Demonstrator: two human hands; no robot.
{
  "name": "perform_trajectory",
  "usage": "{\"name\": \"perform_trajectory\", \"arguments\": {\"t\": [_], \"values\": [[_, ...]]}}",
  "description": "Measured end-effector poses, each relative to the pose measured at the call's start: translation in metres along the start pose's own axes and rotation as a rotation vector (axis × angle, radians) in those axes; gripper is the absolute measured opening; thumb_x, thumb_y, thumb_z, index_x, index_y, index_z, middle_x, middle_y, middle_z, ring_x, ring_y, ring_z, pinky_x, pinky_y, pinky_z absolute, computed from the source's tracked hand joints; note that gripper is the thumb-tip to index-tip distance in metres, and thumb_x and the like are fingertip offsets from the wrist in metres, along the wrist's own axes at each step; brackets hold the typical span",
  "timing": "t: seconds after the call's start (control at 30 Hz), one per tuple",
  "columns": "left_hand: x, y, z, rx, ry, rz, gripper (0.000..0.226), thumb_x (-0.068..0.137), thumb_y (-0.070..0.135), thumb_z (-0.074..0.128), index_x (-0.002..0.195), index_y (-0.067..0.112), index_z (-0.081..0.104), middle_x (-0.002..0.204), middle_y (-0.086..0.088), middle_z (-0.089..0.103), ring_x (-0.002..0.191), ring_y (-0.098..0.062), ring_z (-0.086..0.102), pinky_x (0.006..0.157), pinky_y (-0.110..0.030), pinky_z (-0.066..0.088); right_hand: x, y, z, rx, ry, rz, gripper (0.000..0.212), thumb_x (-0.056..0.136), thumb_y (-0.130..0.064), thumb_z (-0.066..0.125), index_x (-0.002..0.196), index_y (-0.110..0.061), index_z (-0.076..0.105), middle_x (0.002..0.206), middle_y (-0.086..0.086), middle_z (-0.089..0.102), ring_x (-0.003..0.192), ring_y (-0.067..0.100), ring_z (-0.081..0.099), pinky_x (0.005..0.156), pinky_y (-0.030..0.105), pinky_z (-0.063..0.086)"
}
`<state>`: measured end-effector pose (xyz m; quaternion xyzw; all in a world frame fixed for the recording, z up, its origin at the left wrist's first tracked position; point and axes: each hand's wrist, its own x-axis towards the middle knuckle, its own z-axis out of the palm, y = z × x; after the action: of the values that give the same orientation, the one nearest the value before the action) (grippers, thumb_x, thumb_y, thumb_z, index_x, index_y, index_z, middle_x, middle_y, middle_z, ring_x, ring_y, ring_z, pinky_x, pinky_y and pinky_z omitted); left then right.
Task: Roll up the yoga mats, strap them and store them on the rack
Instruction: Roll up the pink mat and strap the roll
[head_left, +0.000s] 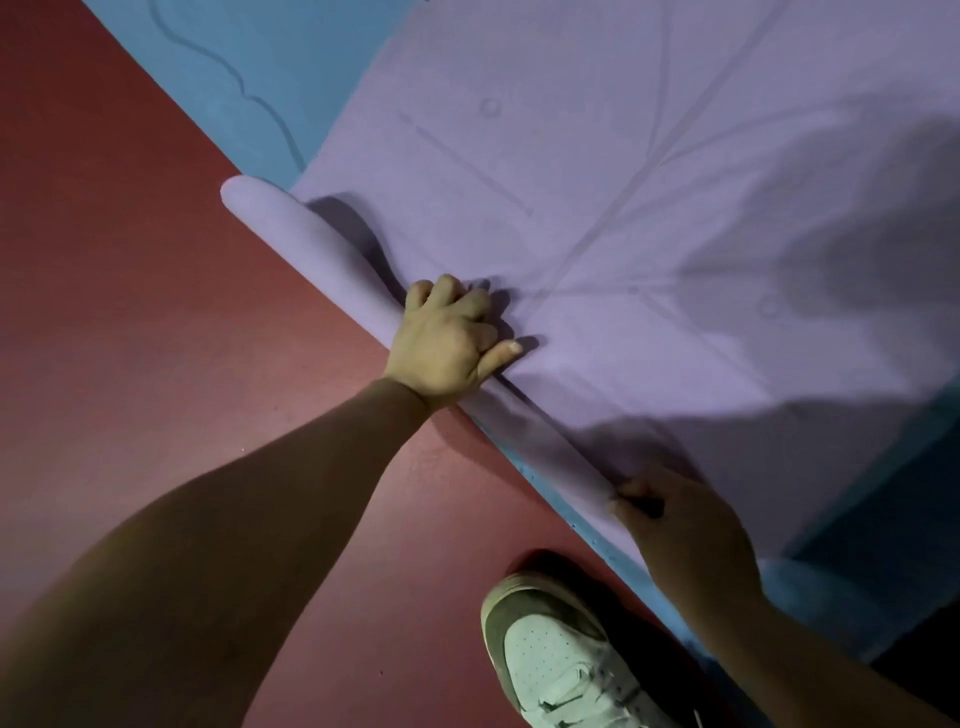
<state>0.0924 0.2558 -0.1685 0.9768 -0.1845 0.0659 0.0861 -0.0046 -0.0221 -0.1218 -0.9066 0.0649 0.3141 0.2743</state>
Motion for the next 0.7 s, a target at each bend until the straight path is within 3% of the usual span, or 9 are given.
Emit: {"name": "perform_trajectory", "arguments": {"t": [0.1,0.17,0.27,0.4,0.47,0.57,0.63,0.7], "values": [[0.007,0.001,0.004,-0.011,-0.017,0.068,0.053,0.095,0.056,0.047,0.063,0.019,0.068,0.072,0.006,0.064,0.082,-0.019,0.047,0.073,-0.032,0.023,-0.004,-0.009,-0.002,-0.379,0.238,-0.306,0.009,0.069,-0.025,0.077,0.071,-0.021,0.069,0.084,0.006,0.059,0.079,0.028,0.052,0.059,0.033,0.046],[0.012,0.001,0.005,-0.021,-0.047,0.095,0.05,0.093,0.055,0.053,0.059,0.019,0.064,0.067,0.006,0.063,0.077,-0.022,0.056,0.074,-0.033,0.033,-0.012,-0.013,0.0,-0.479,0.185,-0.405,0.032,0.06,-0.03,0.084,0.075,-0.013,0.061,0.082,0.007,0.055,0.073,0.029,0.054,0.054,0.035,0.049],[0.014,0.0,0.005,-0.002,-0.045,0.111,0.05,0.09,0.054,0.058,0.055,0.018,0.06,0.063,0.005,0.061,0.071,-0.025,0.06,0.072,-0.035,0.04,-0.018,-0.016,0.005,-0.564,0.053,-0.451,0.061,0.042,-0.045,0.093,0.076,-0.015,0.053,0.076,0.006,0.051,0.064,0.026,0.055,0.044,0.035,0.046],[0.007,0.001,-0.002,0.038,0.038,0.143,0.063,0.097,0.06,0.043,0.055,0.016,0.059,0.063,0.001,0.057,0.066,-0.025,0.055,0.065,-0.036,0.037,-0.004,-0.013,0.005,-0.565,0.065,-0.432,0.058,0.034,-0.028,0.099,0.068,-0.015,0.055,0.065,0.006,0.055,0.05,0.028,0.057,0.036,0.033,0.043],[-0.002,-0.008,-0.012,0.063,0.11,0.158,0.064,0.099,0.059,0.038,0.061,0.016,0.064,0.069,0.001,0.061,0.068,-0.023,0.053,0.069,-0.036,0.038,-0.002,-0.014,0.007,-0.533,0.074,-0.413,0.055,0.035,-0.023,0.098,0.067,-0.015,0.055,0.063,0.006,0.055,0.048,0.028,0.057,0.036,0.032,0.043],[-0.027,-0.038,-0.031,0.104,0.147,0.146,0.044,0.096,0.052,0.054,0.089,0.015,0.075,0.092,-0.005,0.069,0.086,-0.028,0.064,0.092,-0.044,0.043,-0.001,-0.015,0.009,-0.517,0.069,-0.404,0.056,0.032,-0.022,0.098,0.065,-0.017,0.053,0.061,0.004,0.055,0.047,0.027,0.057,0.035,0.03,0.042],[-0.042,-0.06,-0.042,0.205,0.089,0.067,0.047,0.096,0.051,0.053,0.112,0.012,0.072,0.113,-0.012,0.067,0.114,-0.034,0.059,0.11,-0.056,0.033,0.002,-0.012,0.01,-0.52,0.079,-0.422,0.058,0.031,-0.024,0.099,0.066,-0.018,0.053,0.062,0.004,0.055,0.047,0.026,0.057,0.036,0.031,0.043],[-0.046,-0.074,-0.041,0.31,-0.018,0.009,0.056,0.097,0.055,0.043,0.123,0.01,0.066,0.124,-0.016,0.062,0.128,-0.038,0.049,0.116,-0.061,0.021,0.002,-0.008,0.011,-0.506,0.092,-0.428,0.056,0.033,-0.022,0.098,0.067,-0.017,0.054,0.064,0.005,0.056,0.049,0.028,0.057,0.037,0.033,0.044]]}}
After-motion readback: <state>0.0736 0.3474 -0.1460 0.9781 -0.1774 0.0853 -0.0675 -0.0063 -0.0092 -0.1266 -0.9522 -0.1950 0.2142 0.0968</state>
